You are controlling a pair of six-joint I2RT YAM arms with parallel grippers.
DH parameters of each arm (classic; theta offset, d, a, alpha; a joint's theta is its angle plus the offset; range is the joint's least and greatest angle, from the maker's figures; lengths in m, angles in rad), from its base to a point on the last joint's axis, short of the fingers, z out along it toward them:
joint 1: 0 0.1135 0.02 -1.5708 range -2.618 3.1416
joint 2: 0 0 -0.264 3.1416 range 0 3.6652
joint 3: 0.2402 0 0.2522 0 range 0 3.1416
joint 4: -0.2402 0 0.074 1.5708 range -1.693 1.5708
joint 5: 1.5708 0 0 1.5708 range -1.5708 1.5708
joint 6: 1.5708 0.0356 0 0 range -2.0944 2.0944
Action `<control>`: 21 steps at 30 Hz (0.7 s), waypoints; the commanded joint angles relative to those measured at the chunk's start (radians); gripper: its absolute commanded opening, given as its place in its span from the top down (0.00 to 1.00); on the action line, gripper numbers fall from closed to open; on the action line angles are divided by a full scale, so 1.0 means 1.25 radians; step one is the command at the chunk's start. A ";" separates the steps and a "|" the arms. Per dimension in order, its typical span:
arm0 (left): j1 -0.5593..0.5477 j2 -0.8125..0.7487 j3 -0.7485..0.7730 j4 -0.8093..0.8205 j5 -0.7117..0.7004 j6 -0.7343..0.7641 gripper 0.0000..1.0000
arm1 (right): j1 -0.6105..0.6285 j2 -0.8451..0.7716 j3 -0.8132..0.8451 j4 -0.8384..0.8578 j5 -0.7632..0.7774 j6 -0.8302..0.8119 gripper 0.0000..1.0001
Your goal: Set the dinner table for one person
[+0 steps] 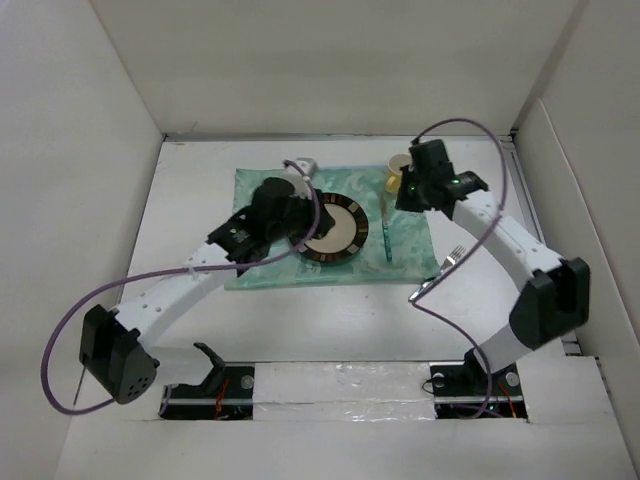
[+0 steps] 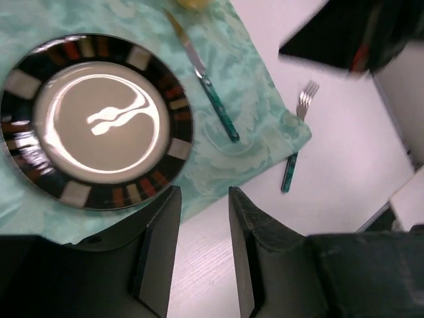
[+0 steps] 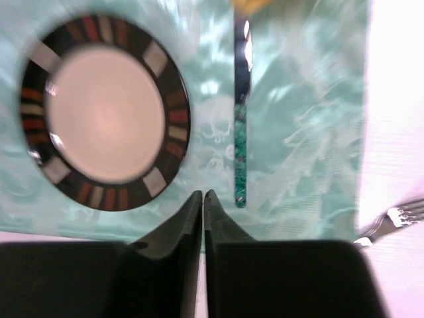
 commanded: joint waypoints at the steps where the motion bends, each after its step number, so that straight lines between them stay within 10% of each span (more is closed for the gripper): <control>1: -0.186 0.078 0.063 0.032 -0.031 0.126 0.69 | -0.065 -0.131 0.043 -0.031 0.006 0.027 1.00; 8: -0.376 0.316 0.175 0.040 -0.051 0.132 0.62 | -0.192 -0.304 0.056 0.003 -0.061 0.072 1.00; 21: -0.416 0.651 0.391 0.018 -0.084 0.167 0.48 | -0.290 -0.399 0.091 -0.014 -0.206 0.115 0.81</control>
